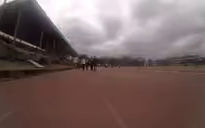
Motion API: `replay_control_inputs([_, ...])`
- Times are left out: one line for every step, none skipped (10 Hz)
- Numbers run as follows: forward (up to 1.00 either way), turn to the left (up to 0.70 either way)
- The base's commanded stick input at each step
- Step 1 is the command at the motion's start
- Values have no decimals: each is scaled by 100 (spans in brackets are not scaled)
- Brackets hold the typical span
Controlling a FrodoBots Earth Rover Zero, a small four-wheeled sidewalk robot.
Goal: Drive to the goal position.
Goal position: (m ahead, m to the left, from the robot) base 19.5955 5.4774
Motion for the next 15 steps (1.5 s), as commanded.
replay_control_inputs([100,0])
replay_control_inputs([100,0])
replay_control_inputs([100,0])
replay_control_inputs([100,0])
replay_control_inputs([100,0])
replay_control_inputs([100,0])
replay_control_inputs([100,0])
replay_control_inputs([100,0])
replay_control_inputs([100,0])
replay_control_inputs([100,0])
replay_control_inputs([100,0])
replay_control_inputs([100,0])
replay_control_inputs([100,0])
replay_control_inputs([100,0])
replay_control_inputs([100,0])
